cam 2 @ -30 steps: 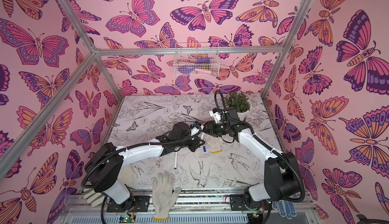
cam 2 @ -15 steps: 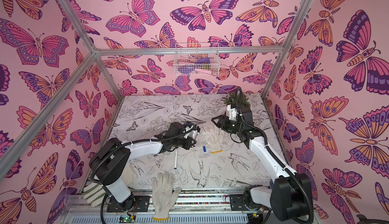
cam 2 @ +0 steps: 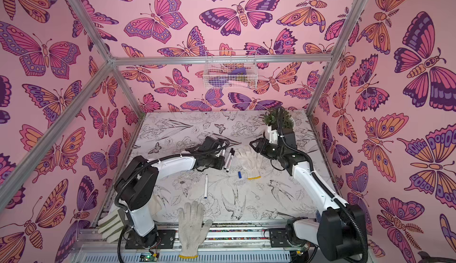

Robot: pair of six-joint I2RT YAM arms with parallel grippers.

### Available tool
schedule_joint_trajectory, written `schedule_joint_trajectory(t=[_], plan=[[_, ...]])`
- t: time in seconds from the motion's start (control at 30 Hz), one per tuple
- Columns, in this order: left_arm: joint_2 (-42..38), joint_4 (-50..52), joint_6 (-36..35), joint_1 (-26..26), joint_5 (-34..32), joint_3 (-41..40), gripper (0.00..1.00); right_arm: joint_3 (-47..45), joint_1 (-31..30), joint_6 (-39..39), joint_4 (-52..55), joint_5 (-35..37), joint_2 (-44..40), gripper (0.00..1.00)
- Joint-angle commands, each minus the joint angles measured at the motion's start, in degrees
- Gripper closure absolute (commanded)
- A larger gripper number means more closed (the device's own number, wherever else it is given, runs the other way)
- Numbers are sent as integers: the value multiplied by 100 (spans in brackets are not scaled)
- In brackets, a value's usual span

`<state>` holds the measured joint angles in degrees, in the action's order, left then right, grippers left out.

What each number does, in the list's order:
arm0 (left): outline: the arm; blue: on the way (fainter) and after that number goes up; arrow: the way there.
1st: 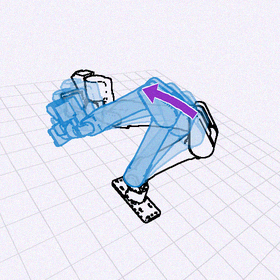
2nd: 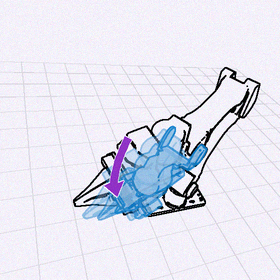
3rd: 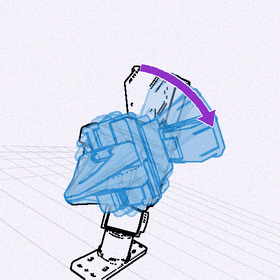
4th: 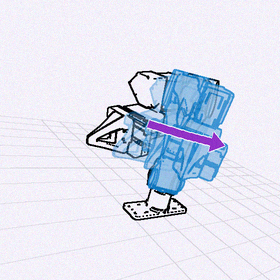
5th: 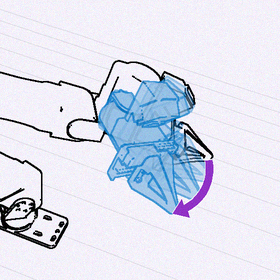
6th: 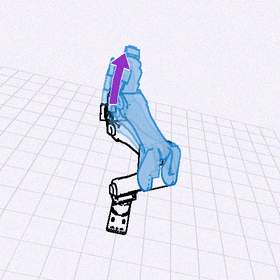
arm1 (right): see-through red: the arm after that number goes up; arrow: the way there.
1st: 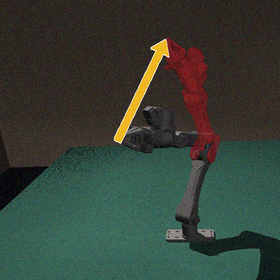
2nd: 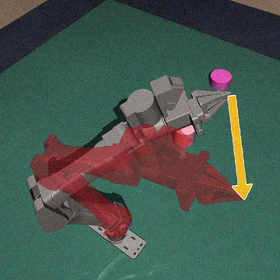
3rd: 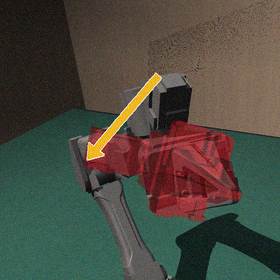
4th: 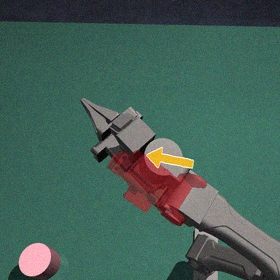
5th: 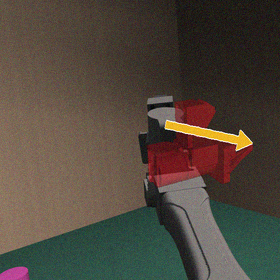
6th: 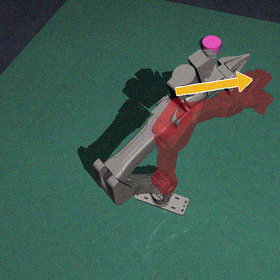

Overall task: Insert pens into pen caps
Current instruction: Place the pen at the center of the table, then pick up a pen from the center of the table.

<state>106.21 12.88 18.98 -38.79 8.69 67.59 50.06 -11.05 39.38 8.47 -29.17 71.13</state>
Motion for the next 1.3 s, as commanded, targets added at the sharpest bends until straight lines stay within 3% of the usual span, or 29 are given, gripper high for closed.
schedule_joint_trajectory(t=[0.0, 0.07, 0.4, 0.6, 0.77, 0.97, 1.27], plan=[[190, 401, 97, -28, -128, 74, 73, -58, 13, -83, 69, 20, -19, 41], [202, 393, 93, -48, -139, 97, 67, -49, 14, -105, 93, 34, -37, 41], [-159, 389, 7, -98, -137, 126, 68, -23, 13, -267, 162, -84, -84, 41], [-1939, 423, 33, -524, -995, -1301, 61, -71, 6, -497, 351, -115, -77, 42], [-2983, 759, 478, -709, -1436, -2461, 47, -85, 6, -536, 335, -120, 47, 41], [-2524, 822, 323, -766, -1169, -2479, 41, 87, 7, -604, 409, -190, 164, 42], [-1895, 1743, 639, -1102, -1601, -2210, 53, 2, 6, -676, 423, -124, 32, 42]])
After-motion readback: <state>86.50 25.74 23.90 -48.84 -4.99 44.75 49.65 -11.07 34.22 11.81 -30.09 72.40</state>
